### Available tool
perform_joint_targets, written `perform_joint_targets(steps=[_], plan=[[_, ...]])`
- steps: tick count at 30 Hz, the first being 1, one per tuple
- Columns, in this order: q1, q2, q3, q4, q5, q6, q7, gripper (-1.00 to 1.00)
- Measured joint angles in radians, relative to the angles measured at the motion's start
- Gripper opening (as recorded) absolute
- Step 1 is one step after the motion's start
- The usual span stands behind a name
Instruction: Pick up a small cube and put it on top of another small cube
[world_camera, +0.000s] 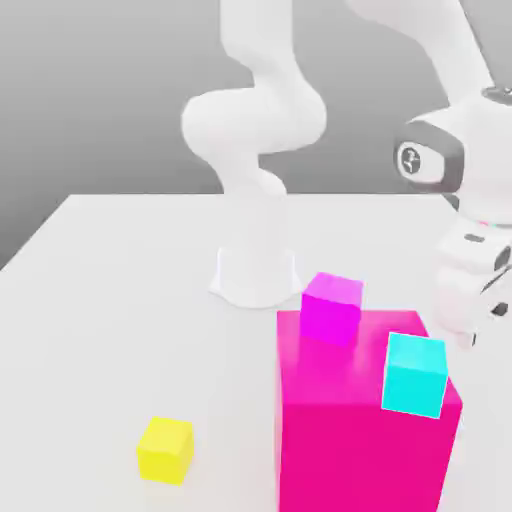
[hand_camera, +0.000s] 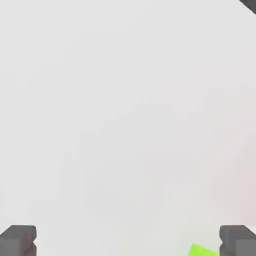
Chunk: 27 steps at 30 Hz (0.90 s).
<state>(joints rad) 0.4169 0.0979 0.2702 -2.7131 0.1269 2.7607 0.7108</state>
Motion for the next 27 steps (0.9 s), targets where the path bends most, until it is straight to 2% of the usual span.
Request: perform_joint_targets(steps=[2, 6, 13, 14, 21, 27], plan=[[-0.002, 0.002, -0.025, -0.058, -0.005, 0.049, 0.072, 0.0], [-0.083, -0.061, -0.083, -0.102, -0.111, 0.079, 0.204, 0.0], [-0.003, 0.145, -0.201, -0.069, -0.258, 0.264, 0.326, 0.0], [0.011, 0.169, -0.216, -0.065, -0.265, 0.284, 0.331, -1.0], [0.011, 0.17, -0.216, -0.065, -0.269, 0.285, 0.335, -1.0], [-0.023, -0.024, -0.156, -0.1, -0.16, 0.126, 0.254, -1.0]])
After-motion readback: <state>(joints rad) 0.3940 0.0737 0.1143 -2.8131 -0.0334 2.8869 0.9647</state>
